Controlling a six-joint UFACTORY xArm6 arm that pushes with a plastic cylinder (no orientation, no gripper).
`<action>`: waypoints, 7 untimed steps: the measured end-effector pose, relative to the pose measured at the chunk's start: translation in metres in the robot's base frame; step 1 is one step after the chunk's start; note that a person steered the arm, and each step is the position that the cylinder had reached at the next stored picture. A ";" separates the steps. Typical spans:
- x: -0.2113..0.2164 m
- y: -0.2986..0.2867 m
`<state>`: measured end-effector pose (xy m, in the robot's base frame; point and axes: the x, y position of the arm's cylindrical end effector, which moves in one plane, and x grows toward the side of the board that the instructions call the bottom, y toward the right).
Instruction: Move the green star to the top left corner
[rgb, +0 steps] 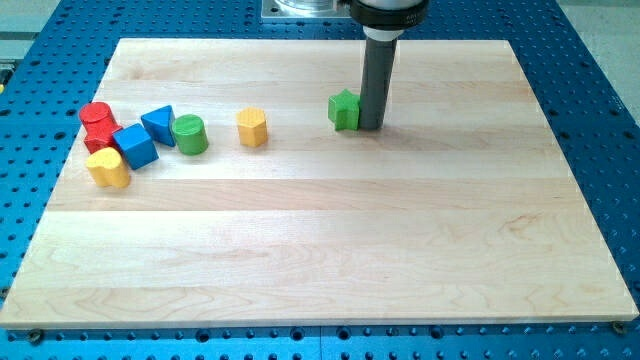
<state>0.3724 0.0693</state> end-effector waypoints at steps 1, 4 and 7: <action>0.033 0.002; -0.010 0.026; -0.013 -0.149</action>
<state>0.3594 -0.0798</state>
